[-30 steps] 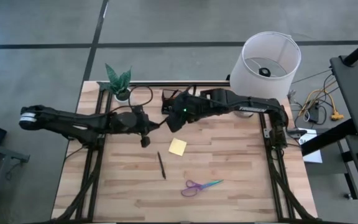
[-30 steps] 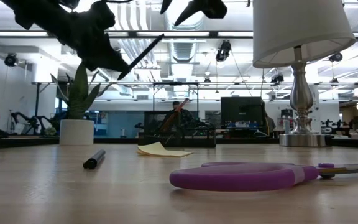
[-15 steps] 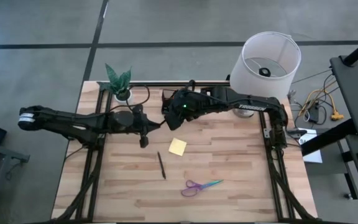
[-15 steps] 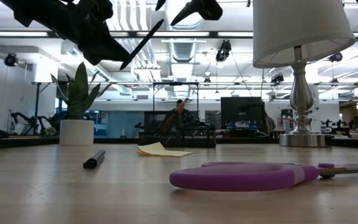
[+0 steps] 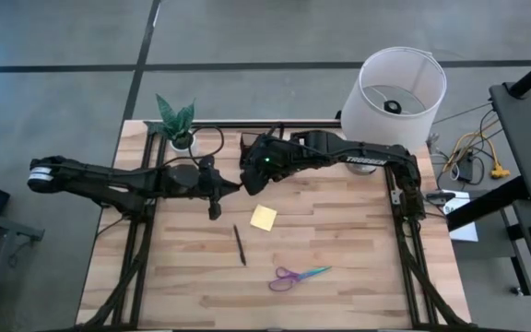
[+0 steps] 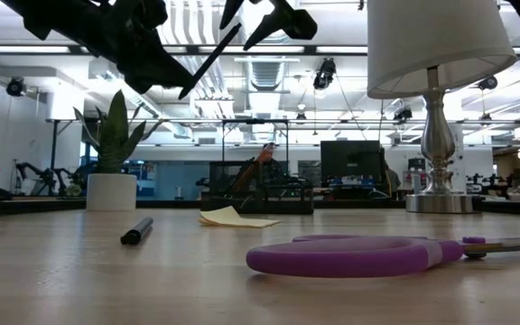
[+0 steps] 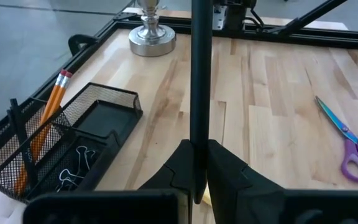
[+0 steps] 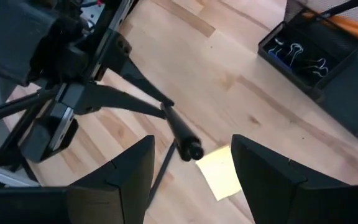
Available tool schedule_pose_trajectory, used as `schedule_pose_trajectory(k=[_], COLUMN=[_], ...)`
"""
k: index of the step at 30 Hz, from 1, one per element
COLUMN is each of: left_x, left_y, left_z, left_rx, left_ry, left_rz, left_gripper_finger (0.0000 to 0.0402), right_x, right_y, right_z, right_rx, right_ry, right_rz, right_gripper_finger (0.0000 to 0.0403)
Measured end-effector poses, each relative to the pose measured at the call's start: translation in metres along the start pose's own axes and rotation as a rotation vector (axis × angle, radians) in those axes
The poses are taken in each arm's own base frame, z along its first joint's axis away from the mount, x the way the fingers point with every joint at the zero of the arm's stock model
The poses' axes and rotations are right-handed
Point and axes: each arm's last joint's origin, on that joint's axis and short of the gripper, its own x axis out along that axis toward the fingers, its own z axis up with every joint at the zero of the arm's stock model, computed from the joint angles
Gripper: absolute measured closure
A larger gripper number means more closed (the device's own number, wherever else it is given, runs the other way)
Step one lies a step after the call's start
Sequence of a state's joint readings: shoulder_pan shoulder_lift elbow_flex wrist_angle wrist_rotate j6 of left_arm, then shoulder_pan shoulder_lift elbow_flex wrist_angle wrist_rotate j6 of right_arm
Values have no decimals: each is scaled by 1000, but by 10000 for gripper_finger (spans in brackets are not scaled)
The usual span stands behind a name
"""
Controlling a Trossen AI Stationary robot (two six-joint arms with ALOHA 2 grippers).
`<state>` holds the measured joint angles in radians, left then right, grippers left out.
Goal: Pick and place office supplies into organizer
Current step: Put the left black pen into the black desk organizer
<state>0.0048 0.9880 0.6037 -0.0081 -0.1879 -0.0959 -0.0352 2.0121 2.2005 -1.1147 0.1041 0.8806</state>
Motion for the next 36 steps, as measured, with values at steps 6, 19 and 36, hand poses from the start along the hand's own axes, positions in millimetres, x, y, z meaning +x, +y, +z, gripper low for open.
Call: schedule_pose_trajectory(k=[6,19,36], left_x=[0,0,1], left_y=[0,0,1], left_z=[0,-1,-1], left_rx=[0,0,3], left_ry=[2,1,5], left_rz=[0,2,29], left_gripper_finger=[395,395,395], right_x=[0,1,2], right_y=[-2,-1,-1], right_z=[4,5,5], right_rx=[6,2,6], right_ry=[-35,-21,-15], right_rz=[-12,15,20], right_gripper_finger=[204,257,285])
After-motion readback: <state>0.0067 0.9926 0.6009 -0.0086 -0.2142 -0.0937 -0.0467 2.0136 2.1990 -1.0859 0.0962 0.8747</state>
